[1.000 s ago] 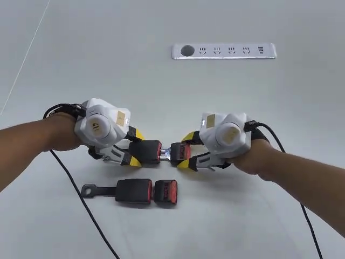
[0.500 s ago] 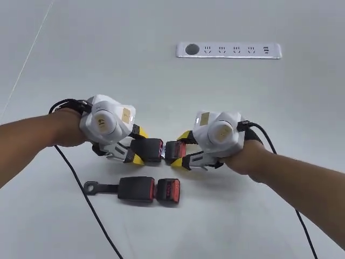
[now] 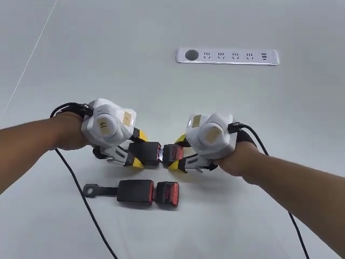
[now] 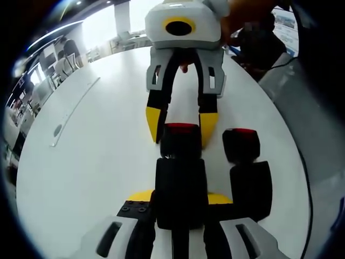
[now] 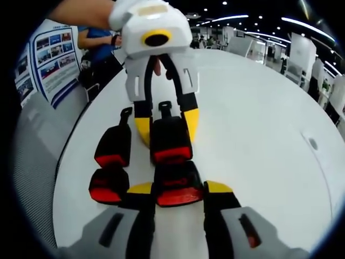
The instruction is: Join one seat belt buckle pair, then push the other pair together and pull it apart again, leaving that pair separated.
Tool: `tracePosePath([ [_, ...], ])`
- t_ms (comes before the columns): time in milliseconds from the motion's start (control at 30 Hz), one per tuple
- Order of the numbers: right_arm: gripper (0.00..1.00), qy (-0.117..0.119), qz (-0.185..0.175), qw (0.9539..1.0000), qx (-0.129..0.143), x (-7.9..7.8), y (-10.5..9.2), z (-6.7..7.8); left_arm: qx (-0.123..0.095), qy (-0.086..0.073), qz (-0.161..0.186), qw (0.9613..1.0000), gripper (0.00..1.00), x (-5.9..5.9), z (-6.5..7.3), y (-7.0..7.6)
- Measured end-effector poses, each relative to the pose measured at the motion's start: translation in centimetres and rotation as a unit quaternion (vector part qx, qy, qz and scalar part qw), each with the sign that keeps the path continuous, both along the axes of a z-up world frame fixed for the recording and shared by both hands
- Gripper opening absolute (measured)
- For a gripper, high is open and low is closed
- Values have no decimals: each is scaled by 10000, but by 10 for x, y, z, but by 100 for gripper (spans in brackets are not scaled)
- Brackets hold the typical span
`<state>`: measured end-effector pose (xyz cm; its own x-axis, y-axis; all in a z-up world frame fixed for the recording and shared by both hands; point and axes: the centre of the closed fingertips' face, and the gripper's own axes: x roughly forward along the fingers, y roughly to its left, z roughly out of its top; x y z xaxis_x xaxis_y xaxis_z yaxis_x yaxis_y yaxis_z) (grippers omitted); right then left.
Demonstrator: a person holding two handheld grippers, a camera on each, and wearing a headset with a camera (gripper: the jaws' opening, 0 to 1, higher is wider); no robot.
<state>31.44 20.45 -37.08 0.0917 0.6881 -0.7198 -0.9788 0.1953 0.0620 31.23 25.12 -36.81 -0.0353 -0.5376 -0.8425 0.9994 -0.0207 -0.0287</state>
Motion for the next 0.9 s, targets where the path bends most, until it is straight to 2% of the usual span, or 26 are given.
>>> tracePosePath([
  [500,34,-42,146,9998,-148,0,-1,0,12,-12,89,10000,35,0,-1,0],
  [800,34,-40,145,9996,-249,0,-17,-1,-26,14,147,9999,35,4,-4,3],
  [900,34,-52,136,9997,-217,-2,-16,-1,-6,2,138,9999,35,3,-4,2],
])
